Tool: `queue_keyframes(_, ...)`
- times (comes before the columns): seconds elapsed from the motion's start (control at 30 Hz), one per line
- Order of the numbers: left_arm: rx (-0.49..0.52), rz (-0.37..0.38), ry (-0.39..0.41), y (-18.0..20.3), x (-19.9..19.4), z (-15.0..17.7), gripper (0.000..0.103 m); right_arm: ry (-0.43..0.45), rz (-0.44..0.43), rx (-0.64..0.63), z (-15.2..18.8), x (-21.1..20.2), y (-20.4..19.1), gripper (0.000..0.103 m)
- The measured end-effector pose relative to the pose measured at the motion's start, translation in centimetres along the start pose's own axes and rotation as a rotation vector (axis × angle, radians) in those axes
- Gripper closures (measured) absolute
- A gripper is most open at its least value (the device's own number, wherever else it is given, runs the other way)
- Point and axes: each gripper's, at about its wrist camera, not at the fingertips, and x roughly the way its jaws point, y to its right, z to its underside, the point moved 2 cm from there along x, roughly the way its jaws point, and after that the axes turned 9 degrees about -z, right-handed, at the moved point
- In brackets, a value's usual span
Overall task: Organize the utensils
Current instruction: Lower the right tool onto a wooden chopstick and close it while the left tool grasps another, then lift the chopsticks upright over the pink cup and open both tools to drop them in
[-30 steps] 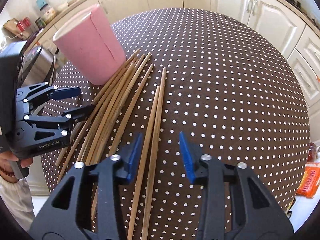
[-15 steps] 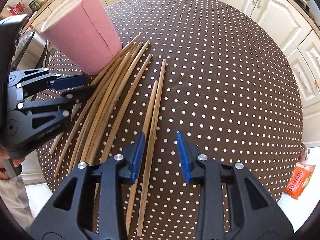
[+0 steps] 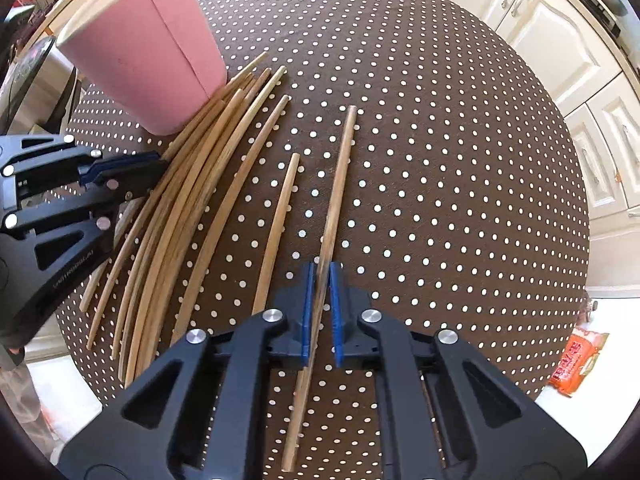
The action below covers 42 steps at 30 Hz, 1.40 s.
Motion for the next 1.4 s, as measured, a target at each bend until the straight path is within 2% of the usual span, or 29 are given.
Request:
queue_keyframes(0.07,-0.010,0.034,0.015,-0.6,-0.6,1.0,0.097,0.023,-0.010,0.008,0.2,-0.3,0.4,0.097)
queue_keyframes(0.3,0.000,0.059,0.141,0.7,-4.2,2.4,0.097,0.161,-0.083,0.027,1.3,-3.9,1.0,0.097)
queue_keyframes(0.5,-0.014,0.102,0.303,1.1,-9.5,3.2,0.097,0.331,-0.132,-0.009,1.6,-9.1,0.5,0.097)
queue_keyframes(0.63,-0.056,0.138,0.448,0.1,-13.1,3.1,0.097,0.448,-0.151,-0.040,2.1,-12.6,-0.3,0.097)
queue_keyframes(0.8,-0.104,0.141,0.597,-0.7,-16.7,2.4,0.097,0.539,-0.171,-0.074,1.3,-16.6,-1.0,0.097)
queue_keyframes(0.9,-0.155,0.137,0.684,-2.4,-18.7,1.1,0.097,0.583,-0.188,-0.093,-0.1,-18.6,-1.8,0.097)
queue_keyframes(1.13,-0.309,0.084,0.862,-6.6,-20.8,-1.9,0.097,0.695,-0.170,-0.135,-3.4,-20.9,-4.9,0.097)
queue_keyframes(1.3,-0.389,-0.019,1.004,-8.5,-21.4,-3.2,0.097,0.762,-0.186,-0.143,-5.6,-22.1,-6.3,0.097)
queue_keyframes(1.4,-0.403,-0.044,1.037,-9.0,-21.1,-3.9,0.097,0.780,-0.205,-0.142,-6.8,-22.3,-6.5,0.097)
